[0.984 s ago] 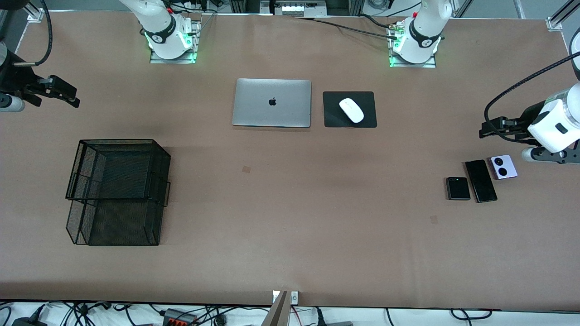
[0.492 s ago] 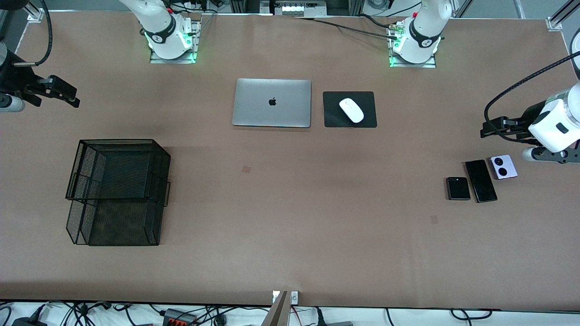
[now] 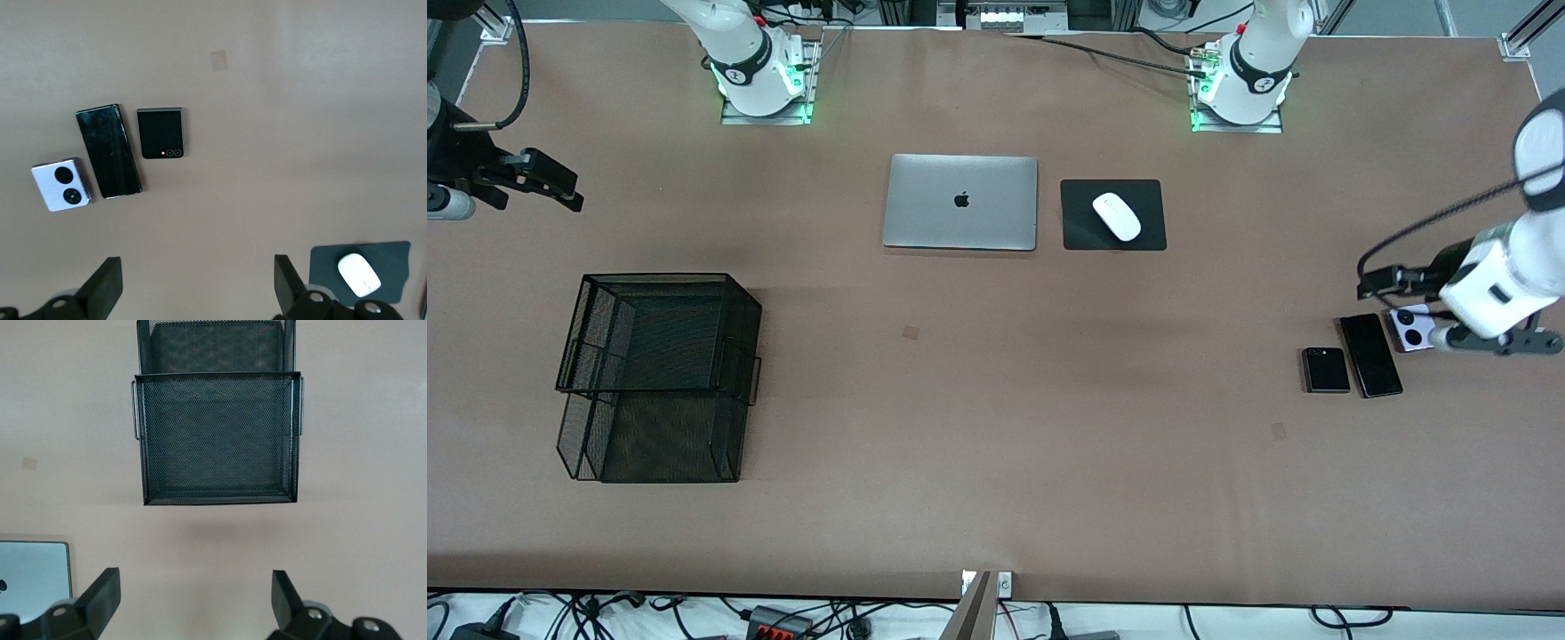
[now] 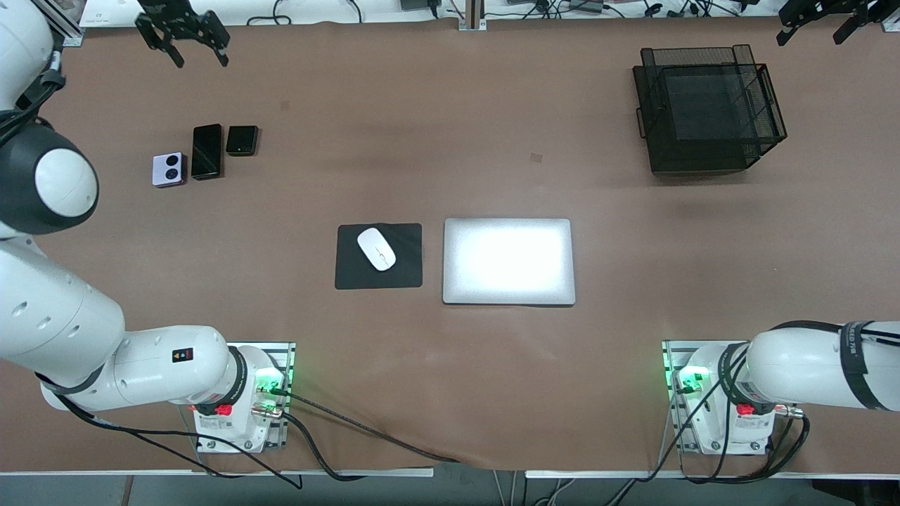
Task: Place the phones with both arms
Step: 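Reach the left gripper down and grasp the black flip phone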
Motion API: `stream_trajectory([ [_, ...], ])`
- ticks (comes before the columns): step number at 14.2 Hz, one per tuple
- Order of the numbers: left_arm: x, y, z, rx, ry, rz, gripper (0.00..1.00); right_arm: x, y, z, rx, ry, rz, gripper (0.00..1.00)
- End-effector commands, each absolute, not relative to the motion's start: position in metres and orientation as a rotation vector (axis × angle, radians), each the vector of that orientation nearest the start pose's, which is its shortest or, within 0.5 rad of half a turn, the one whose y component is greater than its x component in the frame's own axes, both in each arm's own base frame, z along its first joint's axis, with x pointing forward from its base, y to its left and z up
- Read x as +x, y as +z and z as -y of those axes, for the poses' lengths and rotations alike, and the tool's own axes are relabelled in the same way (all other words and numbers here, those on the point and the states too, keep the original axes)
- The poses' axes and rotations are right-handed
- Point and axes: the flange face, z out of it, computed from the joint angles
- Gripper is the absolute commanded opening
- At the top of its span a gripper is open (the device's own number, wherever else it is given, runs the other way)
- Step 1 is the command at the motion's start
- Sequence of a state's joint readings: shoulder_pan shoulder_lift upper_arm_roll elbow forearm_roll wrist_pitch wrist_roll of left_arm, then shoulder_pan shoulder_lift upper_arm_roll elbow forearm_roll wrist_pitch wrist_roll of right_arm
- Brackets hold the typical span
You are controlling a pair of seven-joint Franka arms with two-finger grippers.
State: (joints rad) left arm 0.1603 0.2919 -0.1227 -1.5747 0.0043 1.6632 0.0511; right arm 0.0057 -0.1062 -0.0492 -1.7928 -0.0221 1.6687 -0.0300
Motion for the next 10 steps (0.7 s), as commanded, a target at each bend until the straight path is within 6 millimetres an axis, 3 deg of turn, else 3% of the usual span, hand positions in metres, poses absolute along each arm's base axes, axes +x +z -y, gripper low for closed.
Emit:
stream_trajectory([
  [1, 0.635, 0.424, -0.051, -3.149, 0.367, -0.024, 1.0, 0.52, 0.586, 0.026, -3.162, 0.016, 0.006, 1.0],
  [3, 0.644, 0.389, -0.061, -3.148, 0.408, -0.012, 1.0, 0.52, 0.586, 0.026, -3.159, 0.016, 0.005, 1.0],
  [7, 0.671, 0.308, -0.074, -3.174, 0.264, -0.05, 1.0, 0.52, 0.586, 0.026, -3.158, 0.009, 0.005, 1.0],
  [10, 0.672, 0.268, -0.087, -3.186, 0.243, -0.101, 1.0, 0.525, 0.588, 0.026, -3.159, -0.054, 0.008, 1.0],
])
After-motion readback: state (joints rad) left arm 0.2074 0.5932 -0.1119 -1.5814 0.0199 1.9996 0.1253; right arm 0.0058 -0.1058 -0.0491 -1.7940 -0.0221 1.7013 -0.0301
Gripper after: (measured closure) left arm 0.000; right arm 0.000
